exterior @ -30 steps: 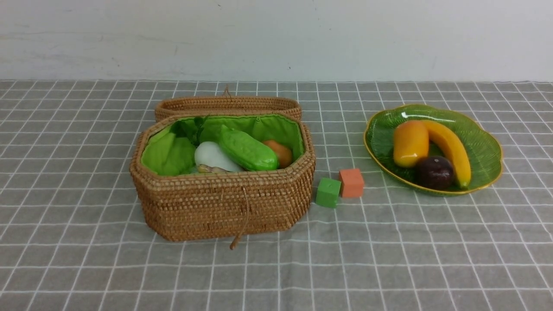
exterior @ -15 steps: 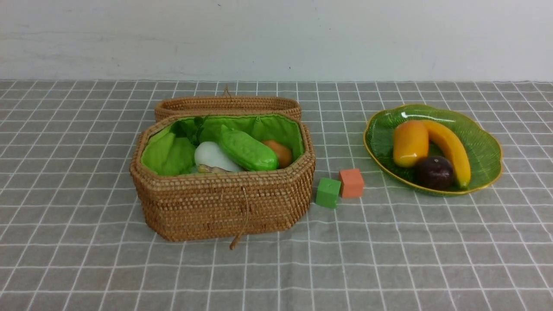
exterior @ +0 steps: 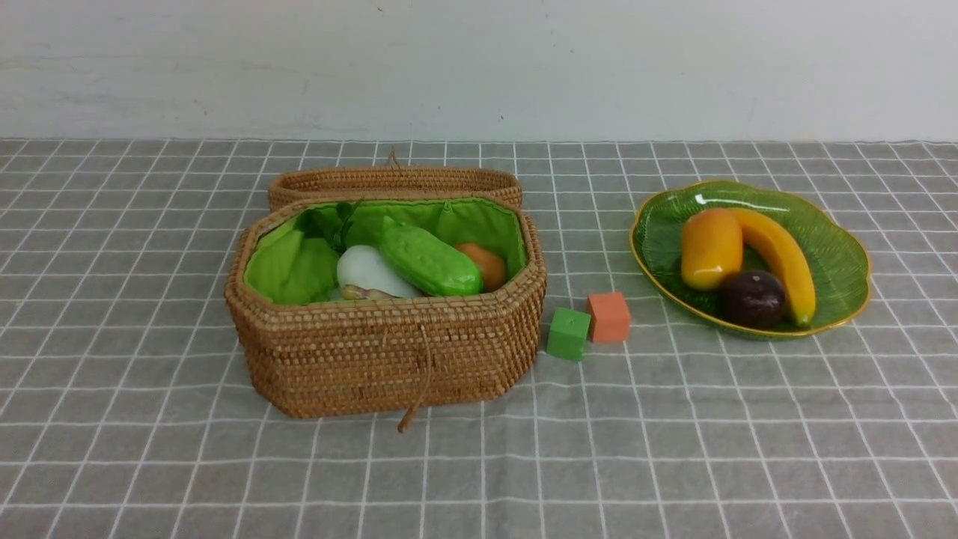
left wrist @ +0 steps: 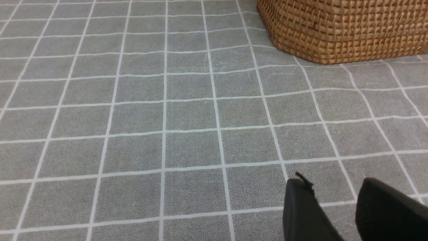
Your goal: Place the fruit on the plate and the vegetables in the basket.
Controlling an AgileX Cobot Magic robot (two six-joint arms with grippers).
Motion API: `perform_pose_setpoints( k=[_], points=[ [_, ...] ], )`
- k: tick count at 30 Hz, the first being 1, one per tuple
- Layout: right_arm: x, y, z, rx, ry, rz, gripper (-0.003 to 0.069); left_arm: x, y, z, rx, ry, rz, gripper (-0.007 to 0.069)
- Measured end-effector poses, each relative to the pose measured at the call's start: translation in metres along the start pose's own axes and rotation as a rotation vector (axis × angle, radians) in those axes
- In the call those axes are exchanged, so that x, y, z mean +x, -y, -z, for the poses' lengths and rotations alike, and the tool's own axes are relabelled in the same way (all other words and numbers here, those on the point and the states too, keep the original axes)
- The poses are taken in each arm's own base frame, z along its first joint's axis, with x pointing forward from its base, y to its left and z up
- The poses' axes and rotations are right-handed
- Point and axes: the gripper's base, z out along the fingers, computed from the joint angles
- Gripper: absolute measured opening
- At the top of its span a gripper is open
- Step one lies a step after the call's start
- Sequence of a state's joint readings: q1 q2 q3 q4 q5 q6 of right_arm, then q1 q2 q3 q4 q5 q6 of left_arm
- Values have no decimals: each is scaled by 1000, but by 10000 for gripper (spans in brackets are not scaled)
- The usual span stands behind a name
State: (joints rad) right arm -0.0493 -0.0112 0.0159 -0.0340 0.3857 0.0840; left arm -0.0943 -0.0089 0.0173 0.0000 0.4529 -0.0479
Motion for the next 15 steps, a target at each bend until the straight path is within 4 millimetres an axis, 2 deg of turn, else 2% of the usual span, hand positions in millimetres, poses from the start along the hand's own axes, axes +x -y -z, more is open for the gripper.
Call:
perform_pose_setpoints(
  k=[15],
  points=[
    [0,0,0,0,0,0,59,0,0,0,0,0,0,239]
  ],
)
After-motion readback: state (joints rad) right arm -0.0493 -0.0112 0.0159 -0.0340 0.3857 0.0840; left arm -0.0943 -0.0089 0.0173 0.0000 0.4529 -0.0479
